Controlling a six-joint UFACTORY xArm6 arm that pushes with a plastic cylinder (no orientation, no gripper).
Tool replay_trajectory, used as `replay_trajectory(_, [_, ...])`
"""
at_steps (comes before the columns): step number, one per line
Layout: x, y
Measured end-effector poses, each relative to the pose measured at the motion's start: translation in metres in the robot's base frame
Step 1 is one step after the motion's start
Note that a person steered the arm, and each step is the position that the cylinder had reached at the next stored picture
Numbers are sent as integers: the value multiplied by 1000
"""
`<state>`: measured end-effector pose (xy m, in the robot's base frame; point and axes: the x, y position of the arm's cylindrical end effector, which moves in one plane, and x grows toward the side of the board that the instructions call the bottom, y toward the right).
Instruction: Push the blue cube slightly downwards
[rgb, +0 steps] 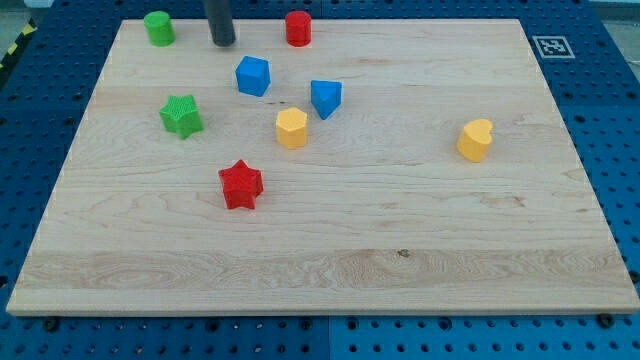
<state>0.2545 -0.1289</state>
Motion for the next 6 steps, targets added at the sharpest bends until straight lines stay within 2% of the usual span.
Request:
replay_trajectory(1, [54,18])
replay_trajectory(6, [51,20])
